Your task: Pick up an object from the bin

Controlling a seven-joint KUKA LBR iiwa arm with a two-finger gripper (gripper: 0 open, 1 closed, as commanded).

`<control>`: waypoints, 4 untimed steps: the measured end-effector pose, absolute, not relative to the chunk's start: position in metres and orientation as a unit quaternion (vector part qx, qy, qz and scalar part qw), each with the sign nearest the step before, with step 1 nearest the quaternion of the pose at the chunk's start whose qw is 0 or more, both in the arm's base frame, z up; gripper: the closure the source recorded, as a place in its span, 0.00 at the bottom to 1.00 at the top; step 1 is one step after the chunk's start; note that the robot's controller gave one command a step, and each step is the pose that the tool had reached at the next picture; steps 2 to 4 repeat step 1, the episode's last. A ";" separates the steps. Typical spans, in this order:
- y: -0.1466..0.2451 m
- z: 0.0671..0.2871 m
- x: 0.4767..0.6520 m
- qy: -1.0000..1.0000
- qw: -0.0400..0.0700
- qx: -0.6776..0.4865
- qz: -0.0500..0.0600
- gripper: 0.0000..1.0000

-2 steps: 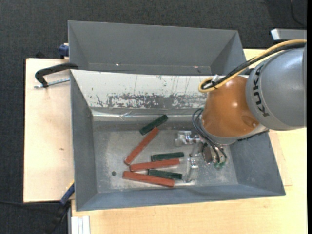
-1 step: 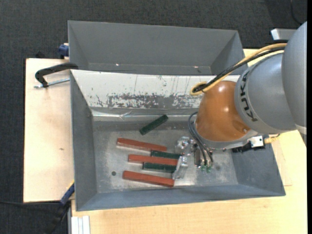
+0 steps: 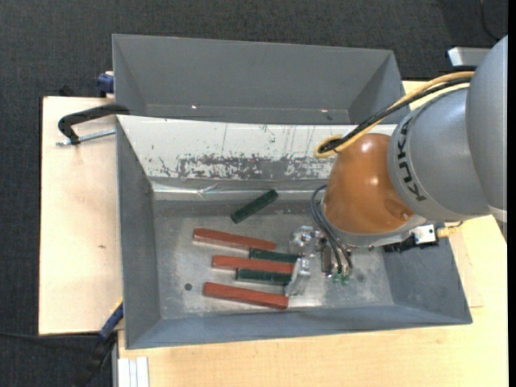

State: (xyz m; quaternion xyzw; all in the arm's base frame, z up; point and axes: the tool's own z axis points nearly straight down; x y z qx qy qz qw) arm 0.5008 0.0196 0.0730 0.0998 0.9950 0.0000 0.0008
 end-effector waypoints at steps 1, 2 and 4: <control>0.017 0.203 0.535 0.996 0.003 0.095 0.001 1.00; 0.017 0.203 0.535 0.996 0.003 0.095 0.001 1.00; 0.017 0.203 0.535 0.996 0.003 0.095 0.001 1.00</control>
Offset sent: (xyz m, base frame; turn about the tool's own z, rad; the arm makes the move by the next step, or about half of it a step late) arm 0.0000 0.0000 0.0000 0.0000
